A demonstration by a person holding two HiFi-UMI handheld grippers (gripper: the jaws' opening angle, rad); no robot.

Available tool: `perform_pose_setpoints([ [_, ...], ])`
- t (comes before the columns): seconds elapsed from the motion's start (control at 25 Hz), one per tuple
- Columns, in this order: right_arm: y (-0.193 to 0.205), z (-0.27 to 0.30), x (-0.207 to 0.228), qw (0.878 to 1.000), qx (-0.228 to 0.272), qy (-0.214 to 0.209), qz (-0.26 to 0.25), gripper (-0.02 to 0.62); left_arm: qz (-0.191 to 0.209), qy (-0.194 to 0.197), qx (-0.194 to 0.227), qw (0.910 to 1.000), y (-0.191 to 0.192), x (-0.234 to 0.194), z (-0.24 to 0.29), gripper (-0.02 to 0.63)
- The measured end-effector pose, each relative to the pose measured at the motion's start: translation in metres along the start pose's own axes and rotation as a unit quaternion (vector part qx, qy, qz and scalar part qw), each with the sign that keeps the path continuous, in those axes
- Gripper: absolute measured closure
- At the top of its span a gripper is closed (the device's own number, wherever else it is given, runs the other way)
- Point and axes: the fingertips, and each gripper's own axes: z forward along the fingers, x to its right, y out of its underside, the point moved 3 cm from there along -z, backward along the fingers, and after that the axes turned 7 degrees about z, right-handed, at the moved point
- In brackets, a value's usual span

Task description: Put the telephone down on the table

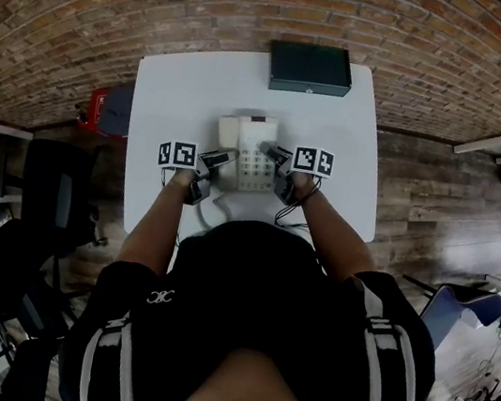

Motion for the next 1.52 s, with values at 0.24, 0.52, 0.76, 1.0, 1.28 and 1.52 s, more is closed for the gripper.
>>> perform_pose_setpoints([
  [0.24, 0.000, 0.000, 0.001, 1.000, -0.007, 0.000, 0.003, 0.383, -0.006, 0.006, -0.005, 1.0000, 0.000, -0.001, 0.000, 0.239],
  [0.52, 0.000, 0.001, 0.001, 1.000, -0.013, 0.004, 0.004, 0.383, -0.014, -0.009, -0.010, 0.9998, -0.001, -0.001, 0.000, 0.238],
  [0.76, -0.006, -0.007, -0.002, 0.999, -0.020, 0.025, -0.035, 0.383, 0.015, -0.053, 0.017, 0.9984, -0.013, 0.005, -0.012, 0.238],
  [1.0, -0.039, -0.030, -0.033, 0.987, 0.064, 0.061, -0.137, 0.383, 0.118, -0.170, 0.111, 0.9719, -0.055, 0.022, -0.049, 0.349],
  [1.28, -0.073, -0.062, -0.112, 0.921, 0.229, 0.084, -0.303, 0.574, 0.272, -0.287, 0.219, 0.8924, -0.098, 0.090, -0.088, 0.578],
  [1.52, -0.083, -0.102, -0.211, 0.866, 0.325, 0.033, -0.378, 0.595, 0.368, -0.300, 0.307, 0.8246, -0.125, 0.175, -0.124, 0.588],
])
